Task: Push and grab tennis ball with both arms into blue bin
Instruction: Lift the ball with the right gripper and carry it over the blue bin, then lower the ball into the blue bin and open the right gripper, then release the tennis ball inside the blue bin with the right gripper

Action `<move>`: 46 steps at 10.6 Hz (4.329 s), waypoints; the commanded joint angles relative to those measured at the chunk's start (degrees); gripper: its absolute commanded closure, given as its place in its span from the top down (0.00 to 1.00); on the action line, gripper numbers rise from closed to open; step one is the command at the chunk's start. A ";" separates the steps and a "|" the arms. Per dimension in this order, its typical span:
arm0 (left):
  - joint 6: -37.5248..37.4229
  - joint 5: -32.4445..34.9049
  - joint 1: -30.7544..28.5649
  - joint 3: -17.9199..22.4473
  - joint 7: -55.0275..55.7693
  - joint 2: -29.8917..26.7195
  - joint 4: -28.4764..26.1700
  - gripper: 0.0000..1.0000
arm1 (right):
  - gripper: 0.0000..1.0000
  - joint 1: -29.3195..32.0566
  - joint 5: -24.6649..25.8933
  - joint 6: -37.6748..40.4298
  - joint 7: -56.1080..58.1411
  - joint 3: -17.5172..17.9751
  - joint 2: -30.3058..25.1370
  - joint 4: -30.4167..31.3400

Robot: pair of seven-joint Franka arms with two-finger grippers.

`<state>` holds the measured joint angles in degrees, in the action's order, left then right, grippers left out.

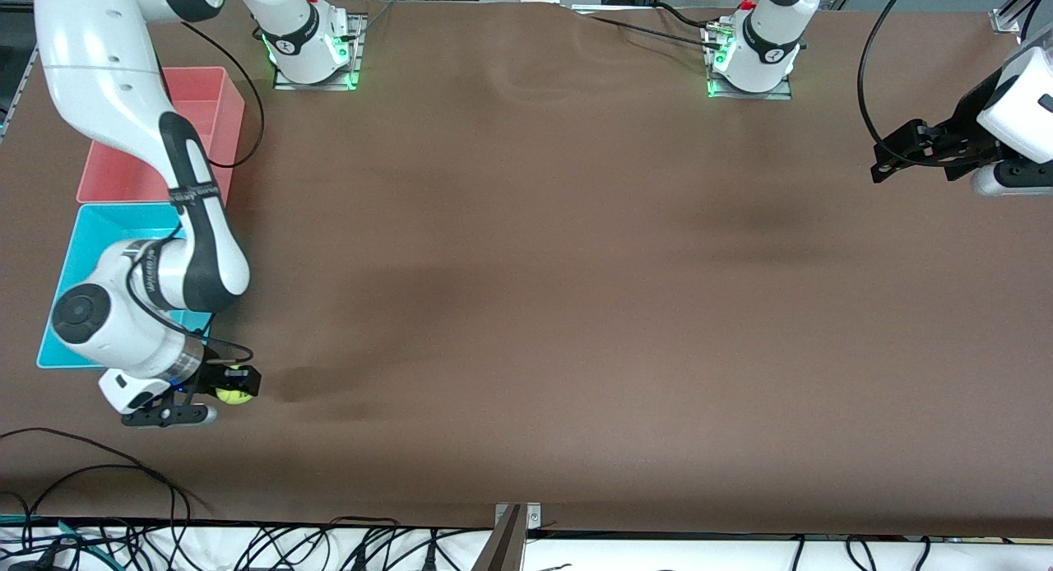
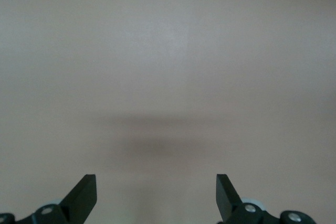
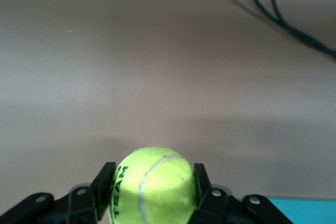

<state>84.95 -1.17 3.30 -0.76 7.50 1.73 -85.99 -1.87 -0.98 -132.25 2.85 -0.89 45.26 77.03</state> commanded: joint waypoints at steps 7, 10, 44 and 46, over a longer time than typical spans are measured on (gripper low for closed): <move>-1.63 -0.41 0.48 0.40 0.50 1.08 2.06 1.00 | 0.06 4.76 0.10 24.13 15.51 -6.05 -9.22 -0.30; -1.63 -0.32 -0.22 0.49 0.33 1.17 1.79 1.00 | 0.08 7.31 -0.51 24.94 16.04 -6.76 -11.06 -0.22; -3.56 -1.03 -0.04 0.41 0.50 1.17 1.97 1.00 | 1.00 12.33 -0.07 -8.38 23.43 -15.02 -18.45 39.95; -3.56 -1.03 -0.04 0.41 0.50 1.17 1.96 1.00 | 1.00 12.06 -0.07 -8.20 22.99 -15.02 -19.15 39.78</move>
<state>82.56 -1.18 3.35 -0.49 7.57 2.33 -85.45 10.63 -0.06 -140.19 26.40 -16.01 27.48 116.29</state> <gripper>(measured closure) 0.000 0.000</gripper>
